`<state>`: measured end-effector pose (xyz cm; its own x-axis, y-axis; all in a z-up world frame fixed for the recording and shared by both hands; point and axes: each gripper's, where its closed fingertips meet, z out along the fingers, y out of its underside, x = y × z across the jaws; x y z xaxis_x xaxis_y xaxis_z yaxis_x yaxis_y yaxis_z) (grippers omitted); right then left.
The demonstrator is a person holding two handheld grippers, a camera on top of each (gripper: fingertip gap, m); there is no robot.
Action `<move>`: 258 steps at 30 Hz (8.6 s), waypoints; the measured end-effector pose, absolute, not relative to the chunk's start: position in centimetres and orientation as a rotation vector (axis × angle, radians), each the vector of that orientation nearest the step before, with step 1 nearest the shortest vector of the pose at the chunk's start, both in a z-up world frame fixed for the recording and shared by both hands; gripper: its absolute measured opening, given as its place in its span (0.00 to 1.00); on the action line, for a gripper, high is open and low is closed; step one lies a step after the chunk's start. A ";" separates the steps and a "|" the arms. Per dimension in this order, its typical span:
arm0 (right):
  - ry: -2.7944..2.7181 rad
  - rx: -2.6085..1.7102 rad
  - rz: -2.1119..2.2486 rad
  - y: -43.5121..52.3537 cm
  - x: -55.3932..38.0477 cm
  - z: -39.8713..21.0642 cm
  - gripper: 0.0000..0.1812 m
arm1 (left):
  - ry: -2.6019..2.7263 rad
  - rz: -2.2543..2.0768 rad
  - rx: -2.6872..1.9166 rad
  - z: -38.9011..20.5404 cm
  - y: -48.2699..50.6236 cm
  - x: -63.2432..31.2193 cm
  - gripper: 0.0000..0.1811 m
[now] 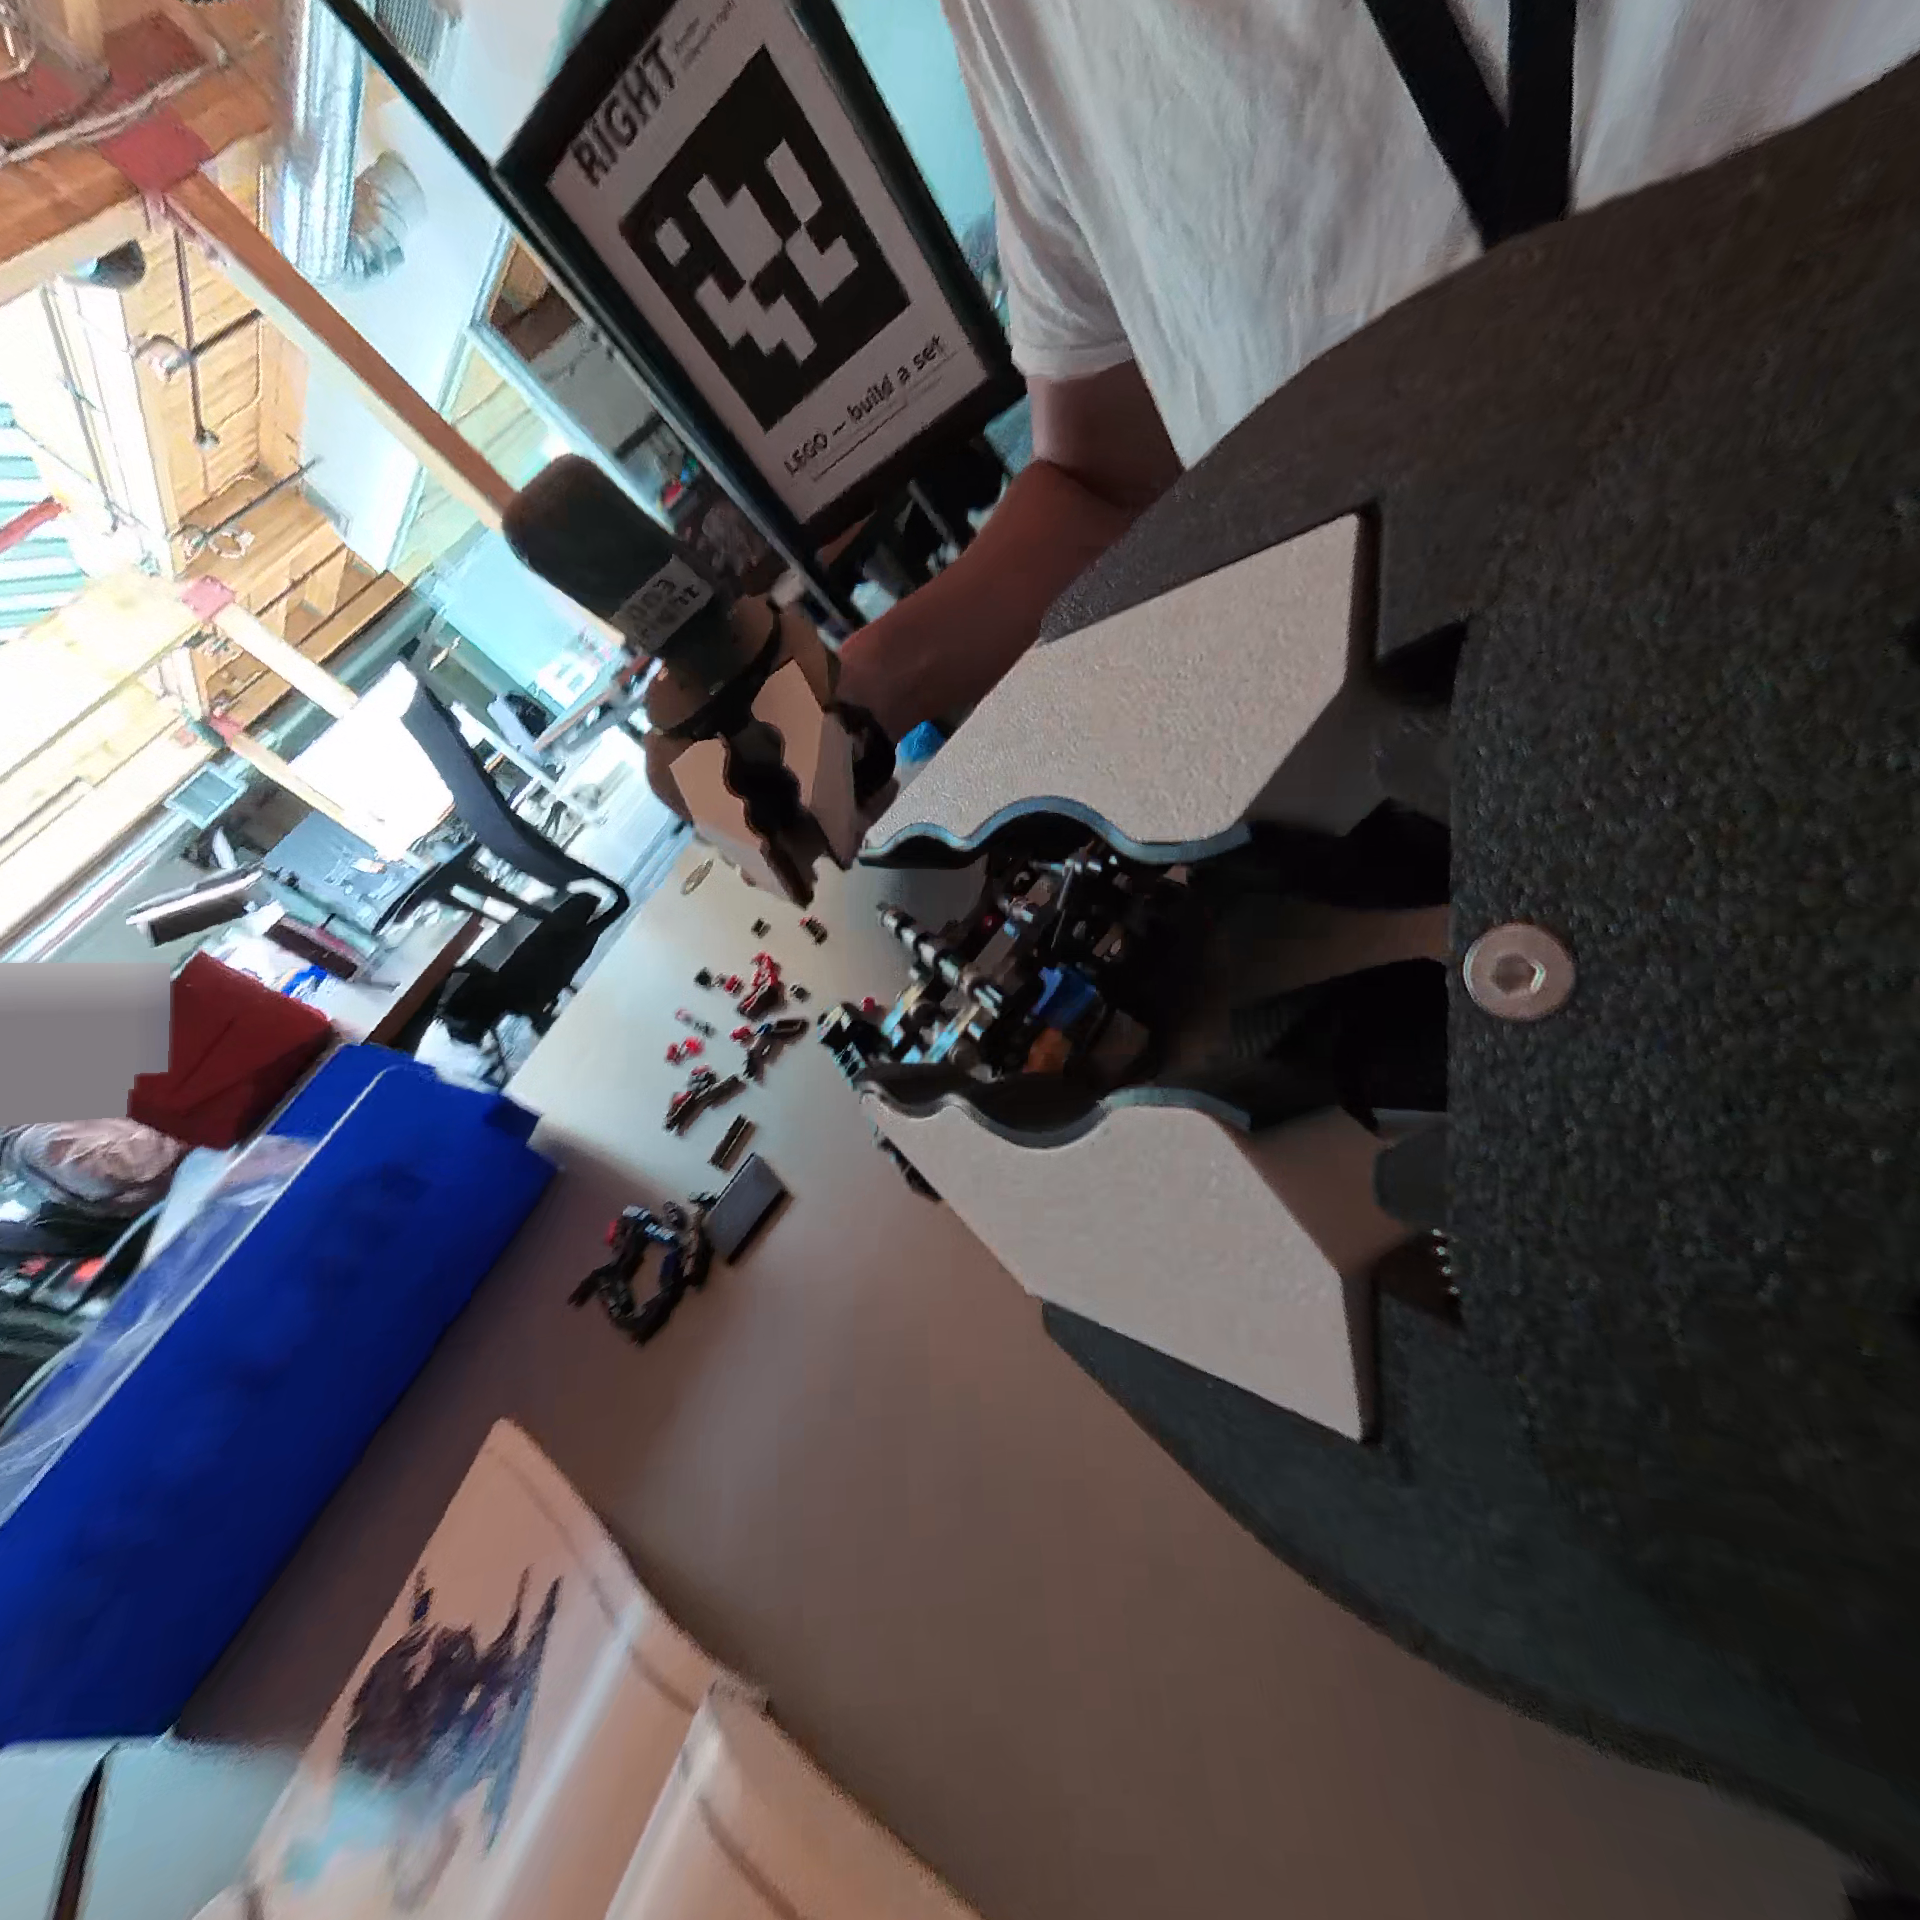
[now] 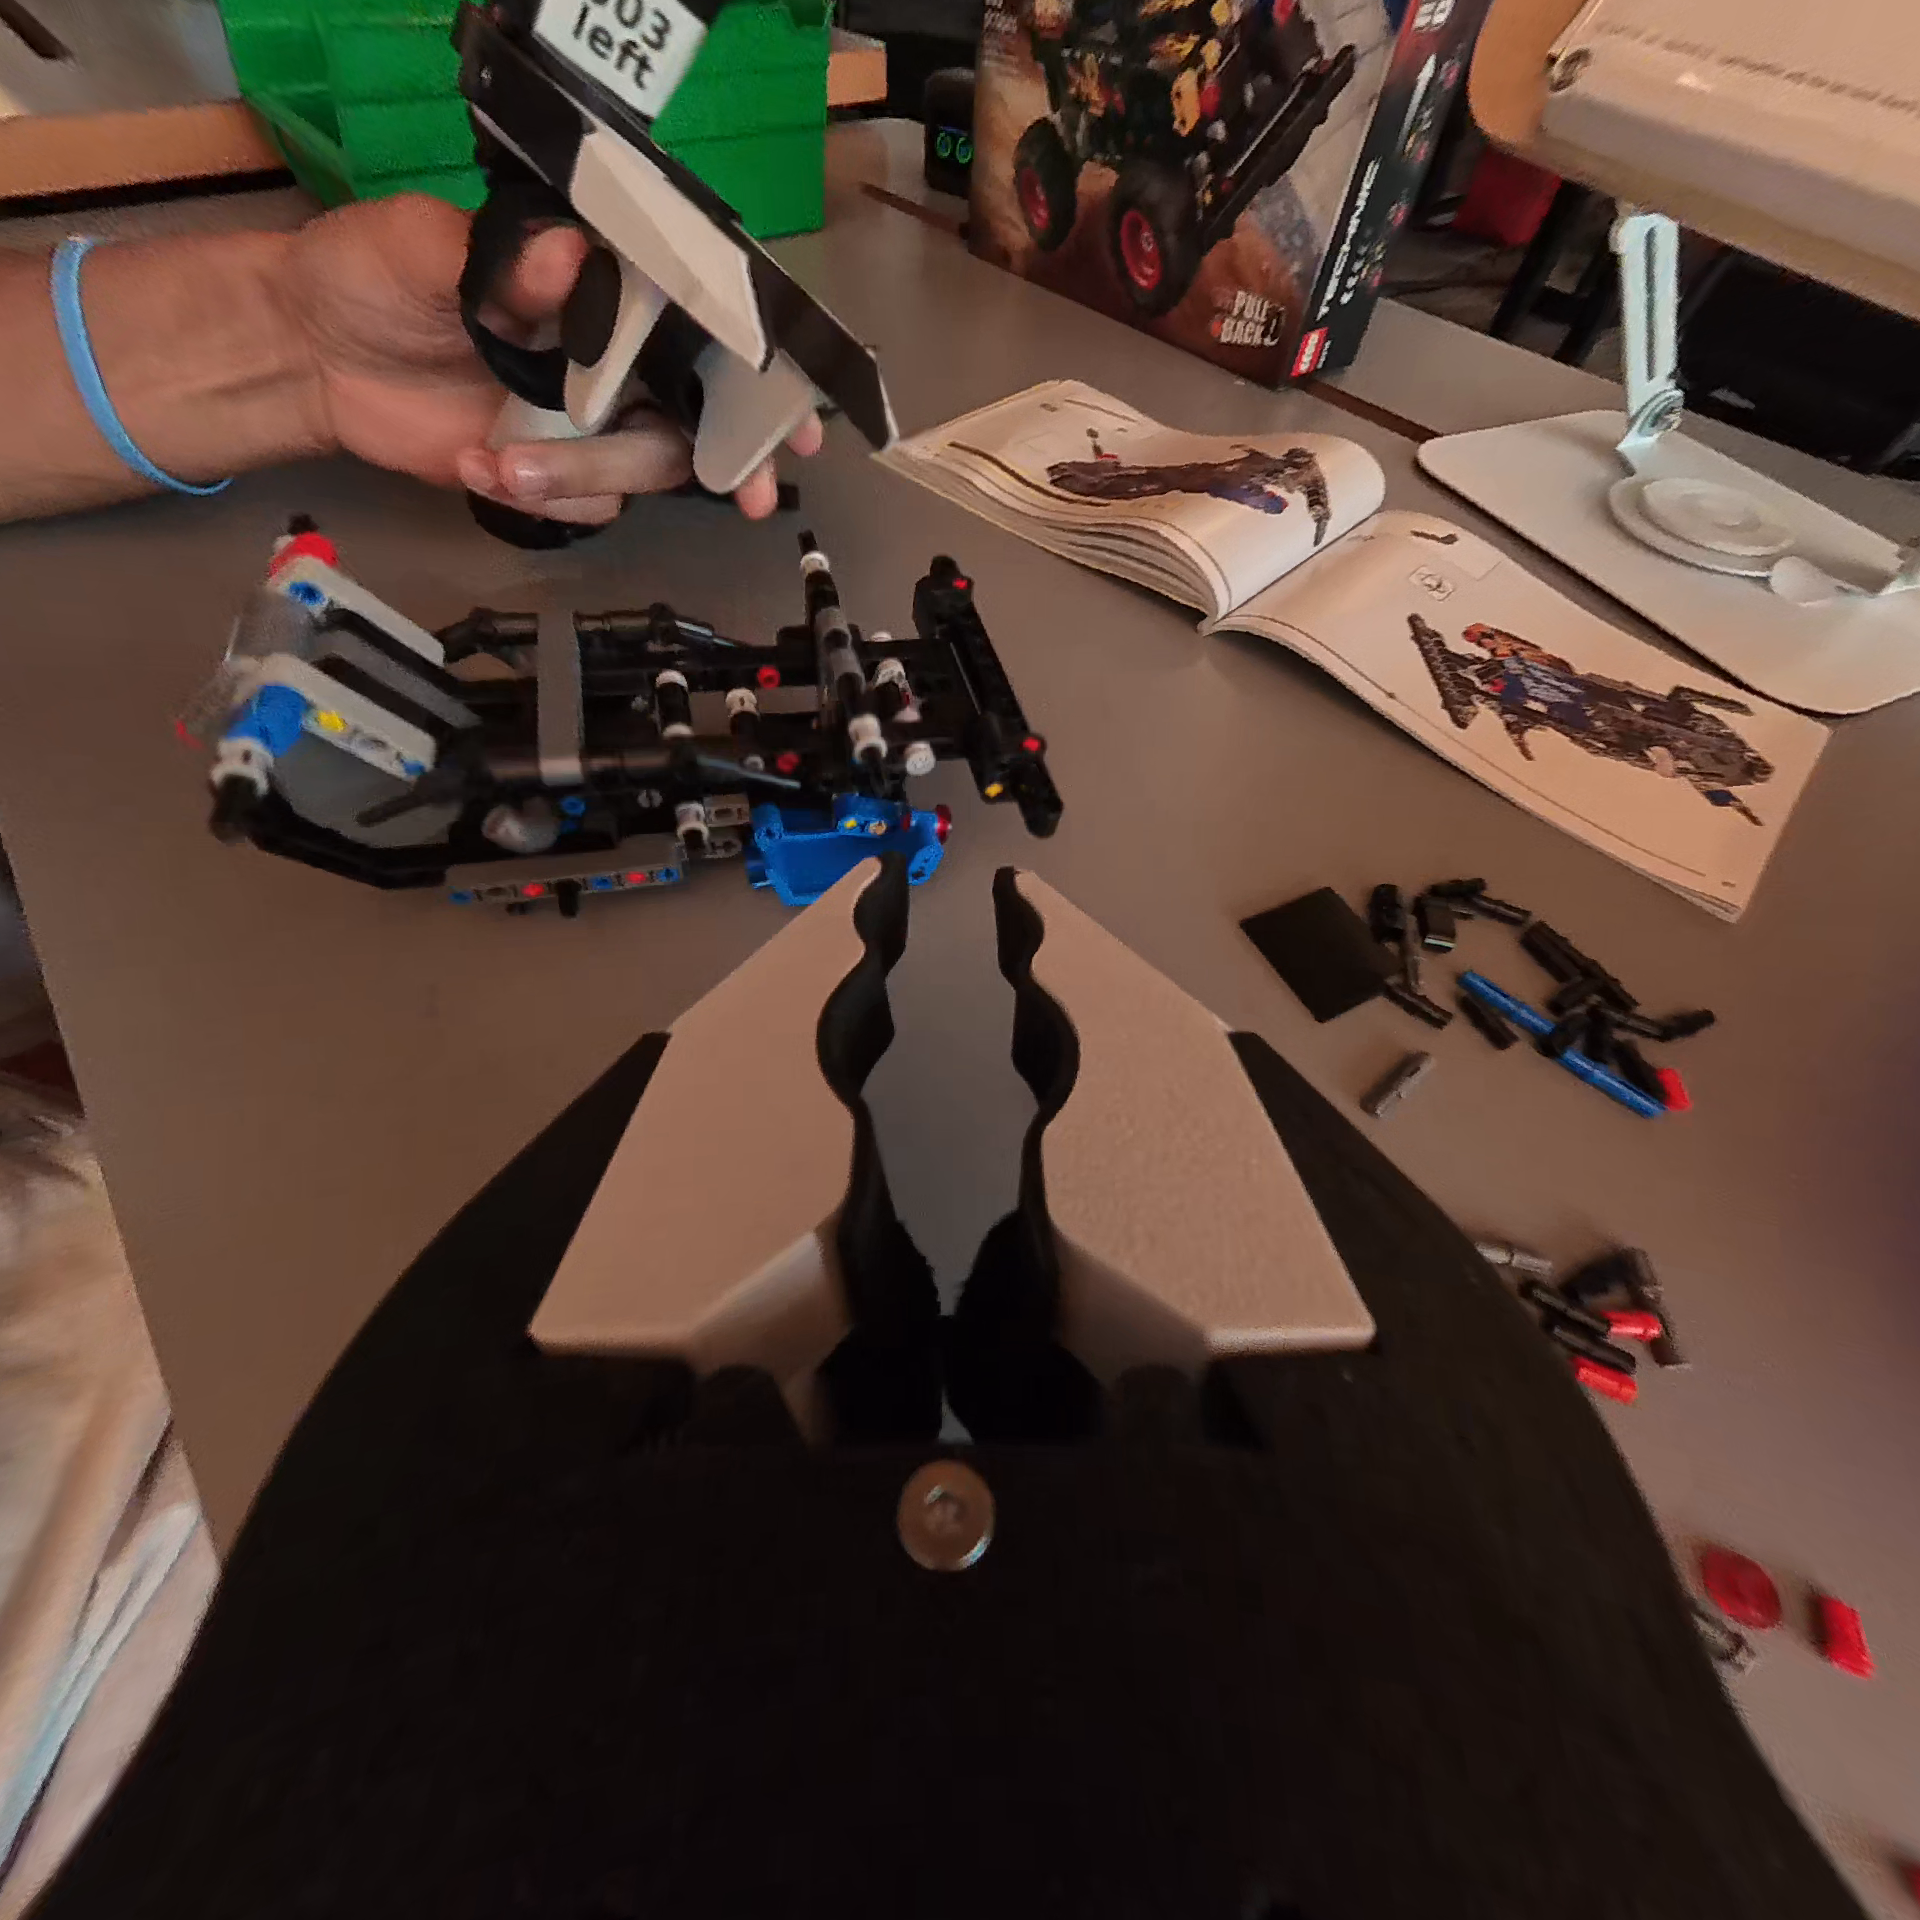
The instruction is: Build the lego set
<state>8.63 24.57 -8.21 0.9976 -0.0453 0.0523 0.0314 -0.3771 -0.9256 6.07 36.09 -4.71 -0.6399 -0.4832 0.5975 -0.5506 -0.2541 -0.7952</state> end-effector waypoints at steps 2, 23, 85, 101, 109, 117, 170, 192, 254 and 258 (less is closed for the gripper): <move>0.045 -1.917 -0.084 24.4 8.9 -7.6 0.08 | -1.984 2.109 1.383 -4.3 37.4 6.4 0.19; 0.144 -1.886 0.083 24.8 6.9 -7.8 0.10 | -2.356 1.966 1.396 -7.3 36.7 5.1 0.10; -0.141 -1.952 0.323 27.5 5.6 -9.1 0.02 | -2.535 1.786 0.929 -9.1 33.0 2.7 0.01; -0.097 -1.951 0.317 27.4 6.0 -9.0 0.03 | -2.565 1.781 0.926 -9.0 32.7 2.8 0.01; 0.024 -1.934 0.162 25.5 8.2 -8.2 0.12 | -2.510 1.869 0.933 -7.9 32.9 2.8 0.16; 0.495 -1.820 -0.478 20.4 17.8 -6.6 0.12 | -2.476 2.009 1.879 -6.0 44.3 7.9 0.21; 0.432 -1.793 -0.558 21.1 19.3 -7.0 0.08 | -1.935 1.818 2.453 -8.1 46.5 -3.9 0.15; 0.438 -1.807 -0.525 21.2 19.3 -7.3 0.09 | -2.190 1.546 2.279 -11.1 44.3 -1.5 0.14; 0.473 -1.952 0.801 30.2 -1.4 -9.1 0.28 | -2.450 0.894 0.521 -2.6 32.4 3.0 0.05; 0.306 -2.035 0.599 30.6 -0.7 -7.1 0.28 | -2.574 1.048 0.566 0.3 33.2 2.0 0.05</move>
<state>-0.68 30.62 -7.07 0.8482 0.0262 -0.5291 -0.4438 -0.5102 -0.7367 2.03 33.17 0.32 -0.8759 -0.2427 0.4171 -0.4650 0.6553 -0.5953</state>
